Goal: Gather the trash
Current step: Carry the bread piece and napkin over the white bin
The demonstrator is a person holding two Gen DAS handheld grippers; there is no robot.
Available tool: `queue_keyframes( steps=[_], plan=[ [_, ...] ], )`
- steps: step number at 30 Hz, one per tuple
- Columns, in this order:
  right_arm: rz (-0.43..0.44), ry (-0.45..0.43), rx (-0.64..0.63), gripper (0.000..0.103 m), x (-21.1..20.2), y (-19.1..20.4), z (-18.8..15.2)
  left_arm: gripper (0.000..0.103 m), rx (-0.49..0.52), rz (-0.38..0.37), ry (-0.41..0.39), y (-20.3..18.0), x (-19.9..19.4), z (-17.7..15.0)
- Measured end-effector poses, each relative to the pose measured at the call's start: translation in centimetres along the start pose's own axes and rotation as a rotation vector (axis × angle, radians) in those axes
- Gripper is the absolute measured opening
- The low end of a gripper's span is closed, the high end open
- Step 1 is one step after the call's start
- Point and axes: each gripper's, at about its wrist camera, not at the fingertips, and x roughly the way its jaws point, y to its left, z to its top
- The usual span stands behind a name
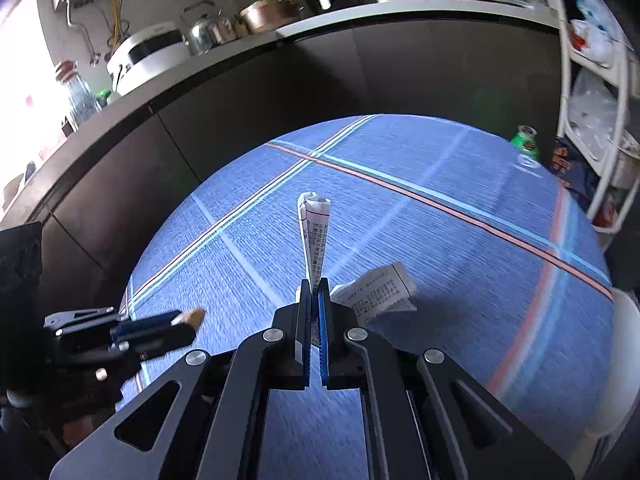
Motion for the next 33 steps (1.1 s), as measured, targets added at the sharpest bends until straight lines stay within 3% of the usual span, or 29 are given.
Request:
queue_keyframes(
  steps=[17,27,33],
  plan=[
    [-0.046,-0.169,0.213,0.003,-12.1,-9.5,-4.1,0.016,0.126,-0.134,-0.002,-12.6,-0.1,1.8],
    [-0.101,-0.236,0.36,0.003,-15.9,-17.4,-6.6,0.016,0.253,-0.222,0.035,-21.6,3.9,4.1],
    [-0.131,-0.246,0.447,0.003,-15.8,-21.6,-8.5,0.016,0.265,-0.251,0.09,-25.1,8.0,5.4]
  ],
)
